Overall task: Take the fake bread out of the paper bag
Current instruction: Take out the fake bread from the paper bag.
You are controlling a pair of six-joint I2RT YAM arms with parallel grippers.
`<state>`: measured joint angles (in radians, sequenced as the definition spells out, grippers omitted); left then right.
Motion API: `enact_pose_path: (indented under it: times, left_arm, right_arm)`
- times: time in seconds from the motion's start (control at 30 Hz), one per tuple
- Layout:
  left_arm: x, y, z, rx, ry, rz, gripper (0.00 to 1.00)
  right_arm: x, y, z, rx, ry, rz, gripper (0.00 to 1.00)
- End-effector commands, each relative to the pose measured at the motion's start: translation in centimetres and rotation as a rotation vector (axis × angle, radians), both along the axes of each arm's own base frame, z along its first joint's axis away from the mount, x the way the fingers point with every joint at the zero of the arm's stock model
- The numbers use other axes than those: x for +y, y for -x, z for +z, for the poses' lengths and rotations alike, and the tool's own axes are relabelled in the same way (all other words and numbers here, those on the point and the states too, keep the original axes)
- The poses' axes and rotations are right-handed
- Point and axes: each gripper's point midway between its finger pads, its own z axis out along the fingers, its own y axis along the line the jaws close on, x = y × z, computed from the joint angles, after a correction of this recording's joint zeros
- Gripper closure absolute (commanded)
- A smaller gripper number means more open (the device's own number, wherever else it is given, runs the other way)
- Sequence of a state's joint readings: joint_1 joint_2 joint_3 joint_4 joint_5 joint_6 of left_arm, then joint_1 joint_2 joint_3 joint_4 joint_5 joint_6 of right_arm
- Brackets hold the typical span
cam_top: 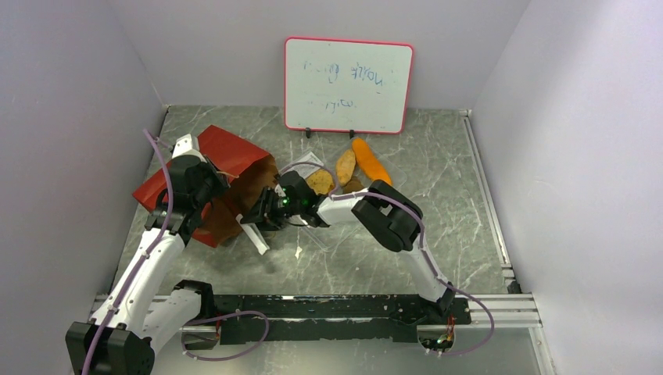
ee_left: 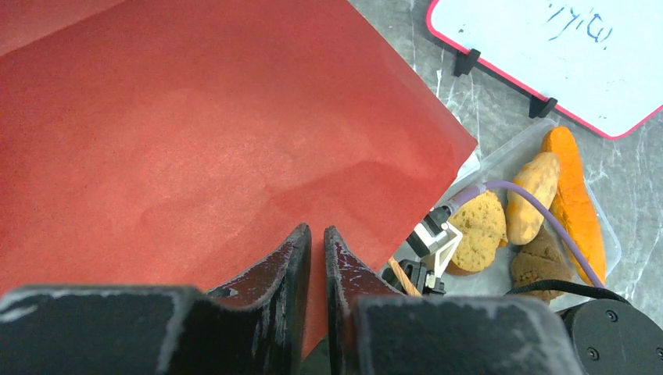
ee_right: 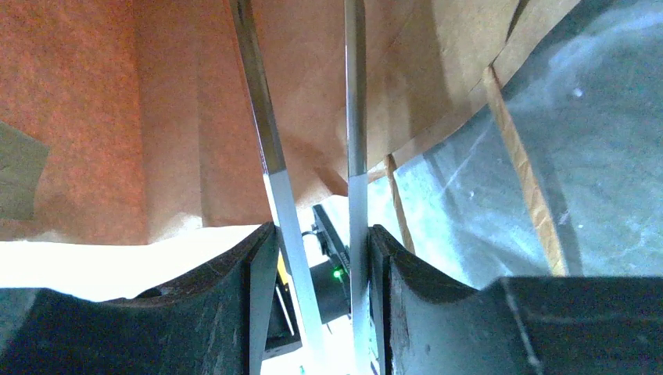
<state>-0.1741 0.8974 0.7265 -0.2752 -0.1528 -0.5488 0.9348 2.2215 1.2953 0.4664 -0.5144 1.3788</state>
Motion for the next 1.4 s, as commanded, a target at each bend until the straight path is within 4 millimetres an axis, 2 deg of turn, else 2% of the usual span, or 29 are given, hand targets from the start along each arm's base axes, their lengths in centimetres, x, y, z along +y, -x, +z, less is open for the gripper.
enact_pose_path:
  times: [0.0,0.5,0.7,0.8,1.17,1.37]
  left_arm:
    - [-0.4,-0.3,2.4,-0.059,0.004,-0.024,0.93]
    - [-0.3,0.1,2.5,-0.064,0.004,-0.022,0.93]
    - [-0.3,0.2,2.9,-0.066,0.007,-0.024,0.93]
    - [-0.3,0.3,2.9,-0.067,0.008,-0.023,0.93]
    - [-0.3,0.5,2.7,-0.062,0.003,-0.025,0.93]
    - [-0.4,0.5,2.9,-0.068,0.01,-0.031,0.93]
  right_arm:
    - [0.1,0.9,3.2,0.004,-0.068,0.035,0.57]
    - [0.6,2.3,8.4,0.043,-0.214,0.112,0.59]
    - [0.8,2.0,7.7,0.055,-0.18,0.101,0.59]
    - [0.7,1.6,8.0,0.036,-0.168,0.074,0.6]
    - [-0.5,0.5,8.3,-0.017,-0.11,-0.027,0.62]
    - [-1.1,-0.1,7.3,-0.004,-0.075,-0.062,0.62]
